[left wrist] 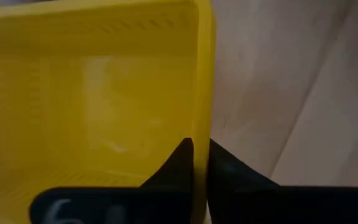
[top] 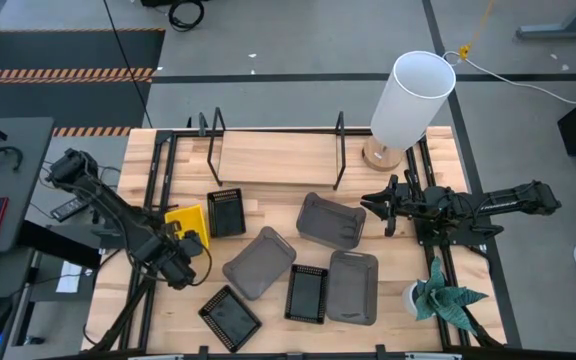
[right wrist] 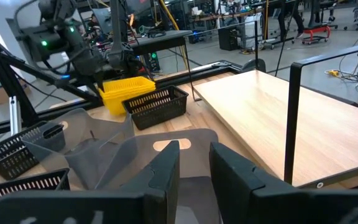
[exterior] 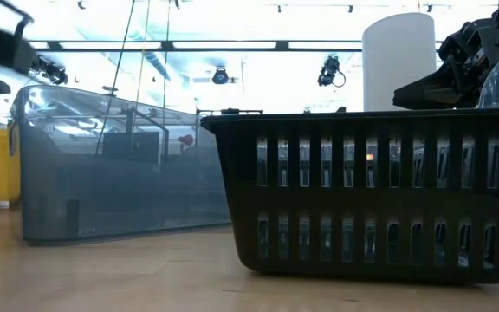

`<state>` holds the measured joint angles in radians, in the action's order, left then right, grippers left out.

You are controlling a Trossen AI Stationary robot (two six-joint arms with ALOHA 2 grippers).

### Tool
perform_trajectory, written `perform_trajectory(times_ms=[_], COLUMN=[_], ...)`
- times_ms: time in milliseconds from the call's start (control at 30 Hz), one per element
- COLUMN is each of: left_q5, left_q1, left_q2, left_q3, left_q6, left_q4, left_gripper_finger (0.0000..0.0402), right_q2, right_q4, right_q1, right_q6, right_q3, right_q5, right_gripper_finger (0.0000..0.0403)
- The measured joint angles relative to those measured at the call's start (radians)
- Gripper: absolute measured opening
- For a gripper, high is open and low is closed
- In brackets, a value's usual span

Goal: Stack baskets on shelf by color
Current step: Put the stack of yellow bins on the shelf

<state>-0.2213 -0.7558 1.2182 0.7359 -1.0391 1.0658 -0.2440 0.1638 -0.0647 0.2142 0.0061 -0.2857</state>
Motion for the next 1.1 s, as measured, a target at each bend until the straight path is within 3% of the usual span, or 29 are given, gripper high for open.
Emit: perform_trajectory(times_ms=[300, 500, 1100], left_q5=[-0.117, -0.208, -0.200], left_q1=[0.002, 0.033, 0.509], left_q2=[0.000, 0.000, 0.000], left_q3=[0.172, 0.252, 0.258], left_q6=[0.008, 0.107, 0.844], left_q4=[0.203, 0.207, -0.105], left_gripper_finger=[0.0020, 0.0020, 0.0020], right_q2=[0.000, 0.000, 0.000], right_q4=[0.000, 0.000, 0.000], right_q1=[0.000, 0.000, 0.000], right_q6=[0.000, 0.000, 0.000], right_q3=[0.000, 0.000, 0.000], right_q5=[0.000, 0.000, 0.000], right_gripper_finger=[0.0093, 0.0093, 0.0093])
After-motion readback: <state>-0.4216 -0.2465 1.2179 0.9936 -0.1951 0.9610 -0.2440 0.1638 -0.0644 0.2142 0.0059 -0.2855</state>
